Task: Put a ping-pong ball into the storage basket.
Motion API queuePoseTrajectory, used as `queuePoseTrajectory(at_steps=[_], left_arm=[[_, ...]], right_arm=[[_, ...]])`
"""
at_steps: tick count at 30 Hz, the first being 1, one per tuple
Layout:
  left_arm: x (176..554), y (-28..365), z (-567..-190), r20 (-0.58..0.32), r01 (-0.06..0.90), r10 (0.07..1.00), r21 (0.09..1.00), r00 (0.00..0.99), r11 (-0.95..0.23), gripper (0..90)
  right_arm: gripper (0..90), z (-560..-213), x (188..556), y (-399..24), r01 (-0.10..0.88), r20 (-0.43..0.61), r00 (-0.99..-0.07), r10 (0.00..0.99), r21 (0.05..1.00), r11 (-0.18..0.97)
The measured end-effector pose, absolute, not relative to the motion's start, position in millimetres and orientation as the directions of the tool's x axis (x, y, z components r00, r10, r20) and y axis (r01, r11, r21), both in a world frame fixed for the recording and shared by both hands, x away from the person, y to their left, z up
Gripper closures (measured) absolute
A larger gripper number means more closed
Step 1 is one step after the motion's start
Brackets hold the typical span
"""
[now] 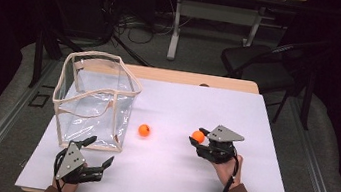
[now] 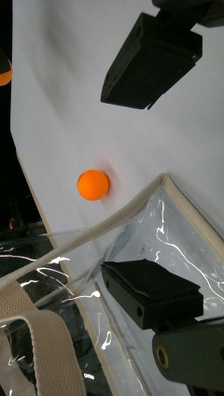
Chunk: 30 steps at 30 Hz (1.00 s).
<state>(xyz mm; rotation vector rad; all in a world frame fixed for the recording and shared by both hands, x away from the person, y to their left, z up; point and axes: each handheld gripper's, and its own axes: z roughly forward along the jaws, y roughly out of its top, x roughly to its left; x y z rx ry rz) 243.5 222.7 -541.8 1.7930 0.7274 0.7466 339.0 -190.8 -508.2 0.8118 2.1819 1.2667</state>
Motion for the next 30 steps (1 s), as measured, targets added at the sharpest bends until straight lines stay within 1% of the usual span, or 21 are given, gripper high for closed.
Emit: queuePoseTrajectory(at_steps=[7,30], left_arm=[[244,223,-542,0.157,0.134,0.763,0.943,0.628,-0.305,15.8],[245,223,-542,0.158,0.134,0.761,0.943,0.629,-0.306,15.8]], right_arm=[[51.0,-505,343,-181,0.243,-0.101,-0.720,0.686,0.890,0.386],[51.0,-500,358,-157,0.245,-0.102,-0.756,0.647,0.872,0.424]])
